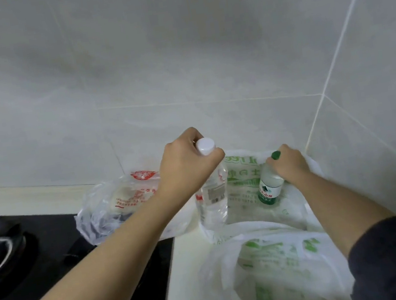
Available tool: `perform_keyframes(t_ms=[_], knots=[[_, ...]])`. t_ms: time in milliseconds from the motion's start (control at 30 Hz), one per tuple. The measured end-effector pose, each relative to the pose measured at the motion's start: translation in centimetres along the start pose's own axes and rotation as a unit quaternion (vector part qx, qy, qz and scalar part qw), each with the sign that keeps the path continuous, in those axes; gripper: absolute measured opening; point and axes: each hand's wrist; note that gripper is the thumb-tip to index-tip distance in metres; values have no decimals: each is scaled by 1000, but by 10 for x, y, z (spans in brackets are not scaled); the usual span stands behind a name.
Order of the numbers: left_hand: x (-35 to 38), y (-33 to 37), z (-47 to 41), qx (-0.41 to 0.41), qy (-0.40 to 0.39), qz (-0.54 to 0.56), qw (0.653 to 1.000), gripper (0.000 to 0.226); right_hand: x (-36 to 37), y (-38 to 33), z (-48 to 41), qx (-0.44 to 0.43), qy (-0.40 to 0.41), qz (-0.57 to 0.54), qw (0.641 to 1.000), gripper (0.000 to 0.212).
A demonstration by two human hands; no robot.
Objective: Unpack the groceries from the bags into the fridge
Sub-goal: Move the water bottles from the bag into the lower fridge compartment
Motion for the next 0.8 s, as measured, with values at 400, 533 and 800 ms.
perform_keyframes(t_ms=[400, 533, 800], knots=[[-109, 10, 19, -59, 155, 69, 984, 23, -141, -140, 73, -167, 54, -188, 966, 24], [-137, 11, 31, -54, 181, 23, 982, 20, -160, -174, 118, -221, 4, -259, 940, 26], [-185, -31, 87, -105, 180, -75, 975, 21, -113, -187, 201, -269, -170, -273, 908, 23]])
Point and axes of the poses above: each hand's wrist, its own z-axis away from the middle knuckle, its own x-axis out of the palm, y = z × x, and after that the axes turned 15 degrees about y, right-handed
